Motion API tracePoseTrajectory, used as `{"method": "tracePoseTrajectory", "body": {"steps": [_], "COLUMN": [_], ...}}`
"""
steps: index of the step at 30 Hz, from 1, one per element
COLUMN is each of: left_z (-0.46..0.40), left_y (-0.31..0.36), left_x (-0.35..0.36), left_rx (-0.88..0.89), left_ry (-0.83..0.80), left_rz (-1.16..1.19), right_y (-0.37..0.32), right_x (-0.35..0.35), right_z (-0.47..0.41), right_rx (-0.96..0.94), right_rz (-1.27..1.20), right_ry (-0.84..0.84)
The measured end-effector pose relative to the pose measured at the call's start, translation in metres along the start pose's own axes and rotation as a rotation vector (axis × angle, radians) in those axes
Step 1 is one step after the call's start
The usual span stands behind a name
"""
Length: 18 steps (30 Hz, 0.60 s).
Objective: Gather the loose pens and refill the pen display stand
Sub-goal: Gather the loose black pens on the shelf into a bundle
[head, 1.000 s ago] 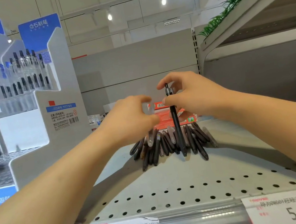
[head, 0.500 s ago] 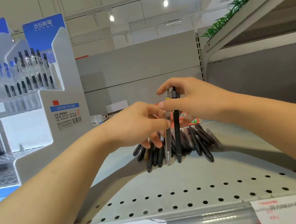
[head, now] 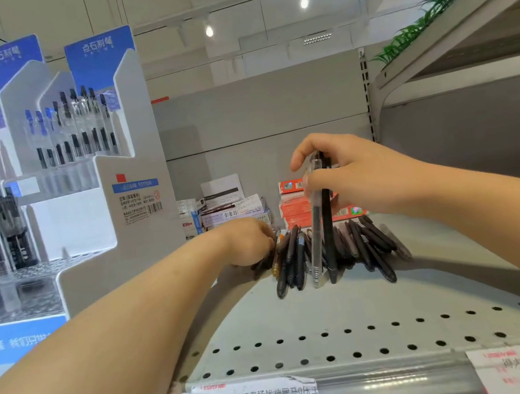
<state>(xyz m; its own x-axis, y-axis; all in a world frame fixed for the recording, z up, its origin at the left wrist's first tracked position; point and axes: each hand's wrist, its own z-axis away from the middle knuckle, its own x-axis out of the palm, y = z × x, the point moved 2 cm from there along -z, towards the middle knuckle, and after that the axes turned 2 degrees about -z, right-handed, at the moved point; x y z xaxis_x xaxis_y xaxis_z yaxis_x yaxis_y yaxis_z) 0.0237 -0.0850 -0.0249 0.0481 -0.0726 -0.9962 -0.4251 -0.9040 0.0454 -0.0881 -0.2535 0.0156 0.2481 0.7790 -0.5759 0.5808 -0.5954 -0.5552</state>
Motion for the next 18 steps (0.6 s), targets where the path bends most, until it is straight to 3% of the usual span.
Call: {"method": "tracePoseTrajectory", "body": {"steps": [3, 7, 11, 15, 18], "left_z": [-0.001, 0.005, 0.014, 0.020, 0.024], "left_y": [-0.002, -0.020, -0.032, -0.029, -0.023], "left_x": [-0.001, -0.006, -0.008, -0.013, -0.021], "left_rx": [-0.034, -0.140, -0.182, -0.179, -0.128], "left_ry": [-0.009, -0.078, -0.089, 0.013, 0.181], "left_rz": [-0.005, 0.170, 0.155, 0.199, 0.323], "right_y": [0.001, 0.001, -0.002, -0.004, -0.004], "right_x": [-0.001, -0.001, -0.002, -0.002, -0.003], "right_z": [0.000, 0.001, 0.004, 0.006, 0.006], "right_rx": [0.004, 0.037, 0.047, 0.075, 0.100], "right_rz": [-0.028, -0.102, -0.096, -0.146, -0.162], "right_ry": [-0.002, -0.017, -0.037, -0.047, -0.045]}}
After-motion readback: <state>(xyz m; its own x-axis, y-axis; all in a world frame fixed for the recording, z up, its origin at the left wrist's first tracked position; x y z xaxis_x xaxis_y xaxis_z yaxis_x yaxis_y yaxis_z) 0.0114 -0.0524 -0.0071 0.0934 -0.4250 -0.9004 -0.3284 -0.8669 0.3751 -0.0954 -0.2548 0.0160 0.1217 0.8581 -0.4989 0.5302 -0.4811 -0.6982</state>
